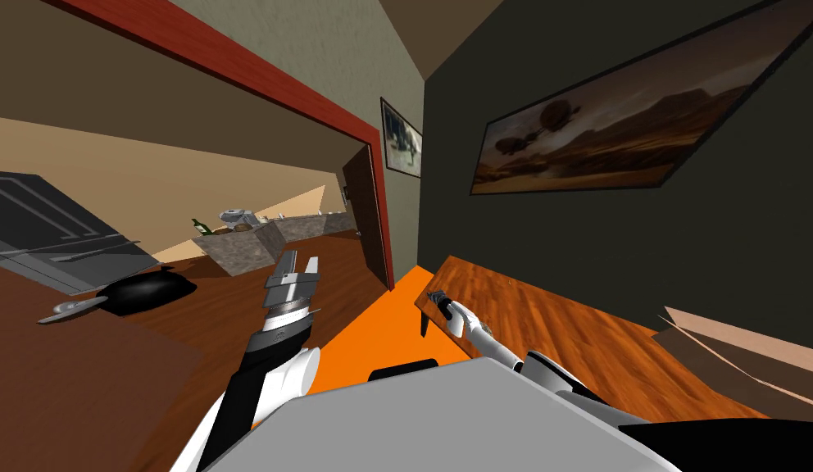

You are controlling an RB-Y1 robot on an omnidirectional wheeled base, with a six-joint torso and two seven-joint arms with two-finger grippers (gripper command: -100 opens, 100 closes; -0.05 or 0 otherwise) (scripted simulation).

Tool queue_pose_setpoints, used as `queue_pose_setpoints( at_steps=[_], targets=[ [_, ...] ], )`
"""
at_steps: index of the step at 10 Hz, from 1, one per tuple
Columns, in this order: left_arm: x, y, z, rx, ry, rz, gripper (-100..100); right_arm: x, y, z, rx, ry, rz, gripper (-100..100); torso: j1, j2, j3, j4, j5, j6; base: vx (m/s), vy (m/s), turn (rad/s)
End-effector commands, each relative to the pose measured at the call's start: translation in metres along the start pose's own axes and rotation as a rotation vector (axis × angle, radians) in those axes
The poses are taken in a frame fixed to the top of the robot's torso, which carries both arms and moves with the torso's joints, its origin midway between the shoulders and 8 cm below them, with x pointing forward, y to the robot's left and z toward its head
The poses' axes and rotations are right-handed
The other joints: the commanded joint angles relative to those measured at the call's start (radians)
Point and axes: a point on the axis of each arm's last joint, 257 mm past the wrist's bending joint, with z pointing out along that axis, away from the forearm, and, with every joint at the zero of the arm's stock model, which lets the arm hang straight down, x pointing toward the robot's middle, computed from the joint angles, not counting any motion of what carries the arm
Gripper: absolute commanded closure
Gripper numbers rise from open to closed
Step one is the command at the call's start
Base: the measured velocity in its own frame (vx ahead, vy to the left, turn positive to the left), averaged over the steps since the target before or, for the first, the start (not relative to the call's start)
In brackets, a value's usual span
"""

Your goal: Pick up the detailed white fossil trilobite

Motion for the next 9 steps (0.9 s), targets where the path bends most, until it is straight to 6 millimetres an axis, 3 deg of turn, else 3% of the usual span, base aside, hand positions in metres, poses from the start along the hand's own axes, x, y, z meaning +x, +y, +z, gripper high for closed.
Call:
queue_pose_setpoints(
  at_steps=[1,2,4,5,7,9],
  targets=[
    [0.0,0.0,0.0,0.0,0.0,0.0,0,0.044,-0.026,-0.006,0.063,0.088,-0.093,-100,0.0,0.0,0.0,0.0,0.0,0.0,0.042,0.058,0.111],
    [0.0,0.0,0.0,0.0,0.0,0.0,0,0.037,-0.022,-0.006,0.056,0.075,-0.081,-100,0.0,0.0,0.0,0.0,0.0,0.0,0.035,0.04,0.029],
    [0.0,0.0,0.0,0.0,0.0,0.0,0,0.053,-0.031,-0.007,0.073,0.106,-0.096,-100,-0.002,0.002,0.001,0.0,0.0,0.0,0.007,0.008,-0.001],
    [0.0,0.0,0.0,0.0,0.0,0.0,0,0.078,-0.052,-0.013,0.112,0.161,-0.153,-100,-0.003,0.002,0.001,0.001,-0.001,0.0,0.021,0.015,0.068],
    [0.0,0.0,0.0,0.0,0.0,0.0,0,0.083,-0.054,-0.013,0.117,0.17,-0.155,-100,-0.002,0.001,0.001,0.0,0.0,0.0,0.014,0.017,0.015],
    [0.0,0.0,0.0,0.0,0.0,0.0,0,0.135,-0.099,-0.033,0.194,0.286,-0.263,-100,-0.002,0.002,0.001,0.0,0.0,0.0,0.032,0.031,0.067]
  ],
)
